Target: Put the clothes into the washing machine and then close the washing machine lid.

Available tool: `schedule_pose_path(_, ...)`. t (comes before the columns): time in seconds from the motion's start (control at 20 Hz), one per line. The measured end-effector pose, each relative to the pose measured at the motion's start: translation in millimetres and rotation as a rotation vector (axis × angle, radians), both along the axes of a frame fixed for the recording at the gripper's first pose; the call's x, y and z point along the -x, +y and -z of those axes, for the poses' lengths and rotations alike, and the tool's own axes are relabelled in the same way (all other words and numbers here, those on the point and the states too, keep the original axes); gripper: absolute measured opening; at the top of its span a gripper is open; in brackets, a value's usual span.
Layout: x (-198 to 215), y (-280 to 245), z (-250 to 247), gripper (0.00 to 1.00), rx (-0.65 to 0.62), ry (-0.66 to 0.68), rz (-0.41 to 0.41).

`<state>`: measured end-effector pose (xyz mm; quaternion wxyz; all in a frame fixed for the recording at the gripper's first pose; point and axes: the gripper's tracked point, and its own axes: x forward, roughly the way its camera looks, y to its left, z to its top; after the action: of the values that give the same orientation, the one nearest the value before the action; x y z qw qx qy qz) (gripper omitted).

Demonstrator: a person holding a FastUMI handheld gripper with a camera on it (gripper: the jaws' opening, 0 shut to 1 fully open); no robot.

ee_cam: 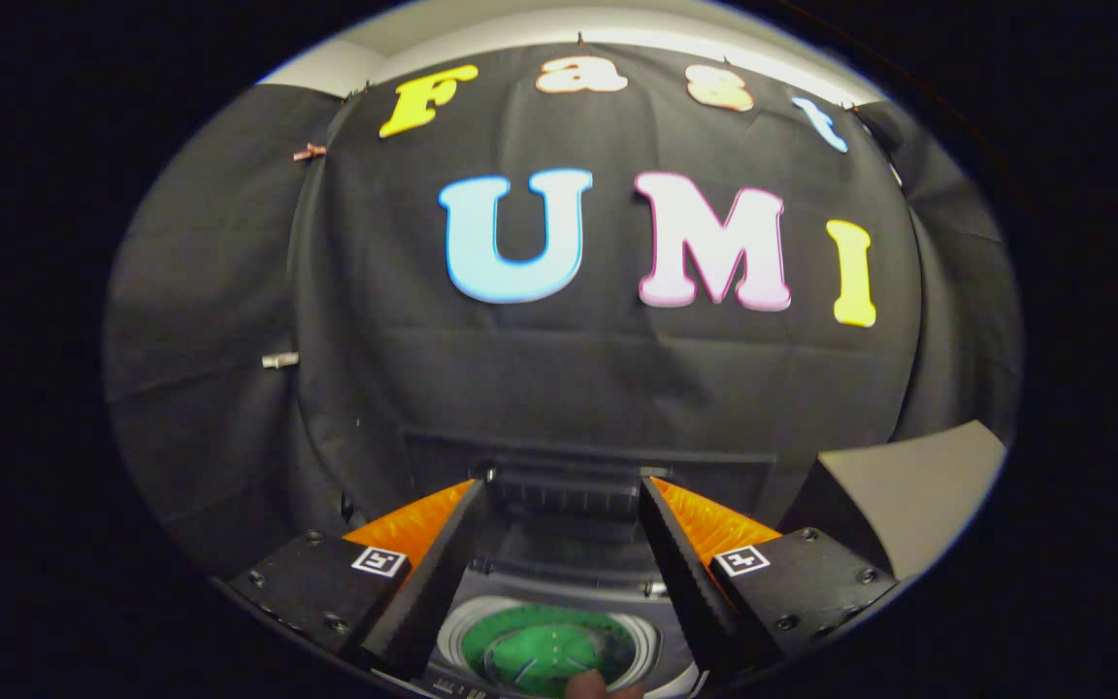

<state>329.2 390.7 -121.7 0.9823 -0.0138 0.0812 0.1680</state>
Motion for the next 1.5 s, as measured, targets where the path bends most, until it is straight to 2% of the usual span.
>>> schedule_pose_path(0.15, -25, 0, -28, 0.99, 0.042, -0.16, 0.021)
schedule_pose_path(0.3, -45, 1, -30, 0.99, 0.049, -0.182, 0.033)
schedule_pose_path(0.45, -59, 0, -14, 0.99, 0.064, -0.101, 0.03)
schedule_pose_path(0.55, -89, 0, -3, 0.99, 0.048, -0.042, 0.037)
schedule_pose_path(0.7, -123, 9, 15, 0.99, 0.064, -0.021, 0.071)
schedule_pose_path(0.85, -137, 14, 38, 0.99, 0.077, 0.023, 0.076)
schedule_pose_path(1.05, -143, 14, 78, 1.0, 0.098, 0.139, 0.091)
schedule_pose_path(1.1, -143, 14, 73, 0.99, 0.063, 0.121, 0.103)
schedule_pose_path(1.2, -139, 15, 80, 0.98, 0.017, 0.183, 0.123)
schedule_pose_path(1.5, -123, 15, 81, 1.0, 0.026, 0.221, 0.08)
